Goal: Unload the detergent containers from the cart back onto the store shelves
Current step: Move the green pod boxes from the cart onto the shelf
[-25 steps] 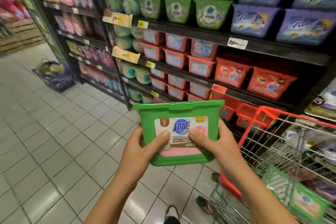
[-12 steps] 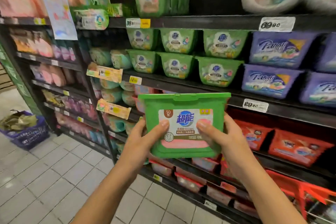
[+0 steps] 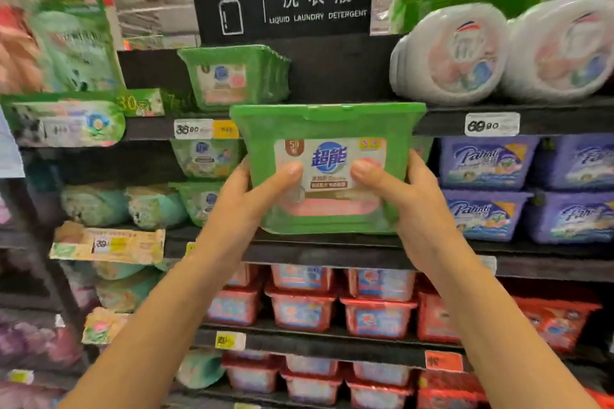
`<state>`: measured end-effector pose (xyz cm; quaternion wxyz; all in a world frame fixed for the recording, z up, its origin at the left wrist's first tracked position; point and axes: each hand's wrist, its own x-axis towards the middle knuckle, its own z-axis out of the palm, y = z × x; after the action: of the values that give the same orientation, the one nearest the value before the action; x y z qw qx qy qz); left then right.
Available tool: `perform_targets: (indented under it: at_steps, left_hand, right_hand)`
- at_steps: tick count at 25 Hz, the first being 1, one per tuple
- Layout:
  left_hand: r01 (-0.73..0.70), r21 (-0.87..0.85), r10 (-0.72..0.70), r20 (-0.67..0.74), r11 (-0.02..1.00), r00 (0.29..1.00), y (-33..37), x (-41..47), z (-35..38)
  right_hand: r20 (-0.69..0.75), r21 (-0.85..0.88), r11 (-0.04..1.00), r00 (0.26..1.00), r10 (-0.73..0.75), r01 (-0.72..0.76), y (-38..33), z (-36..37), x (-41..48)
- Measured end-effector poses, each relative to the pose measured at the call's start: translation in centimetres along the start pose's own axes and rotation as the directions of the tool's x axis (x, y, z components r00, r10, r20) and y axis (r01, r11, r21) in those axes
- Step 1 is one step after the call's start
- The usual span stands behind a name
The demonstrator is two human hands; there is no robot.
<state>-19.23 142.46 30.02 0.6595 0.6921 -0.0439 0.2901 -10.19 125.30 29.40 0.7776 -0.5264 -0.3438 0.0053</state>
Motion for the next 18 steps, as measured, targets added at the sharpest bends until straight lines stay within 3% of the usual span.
perform_targets:
  at_steps: [5, 12, 18]
  left_hand:
    - [-0.094, 0.054, 0.090, 0.069, 0.994, 0.993, 2.5, 9.9, -1.8]
    - [-0.043, 0.176, 0.023, 0.115, 0.983, 0.993, 0.6, 24.1, -0.4]
    - [0.012, 0.274, -0.015, 0.010, 0.962, 1.000, -3.7, 34.0, 0.8]
  right_hand:
    - [-0.022, -0.114, 0.988, 0.994, -0.107, 0.104, -3.2, 1.1, 8.4]
    - [-0.025, -0.218, 0.975, 0.999, -0.043, 0.036, -2.1, -1.9, 21.5]
    - [-0.120, -0.404, 0.910, 0.992, 0.049, -0.094, 2.6, -5.2, 30.1]
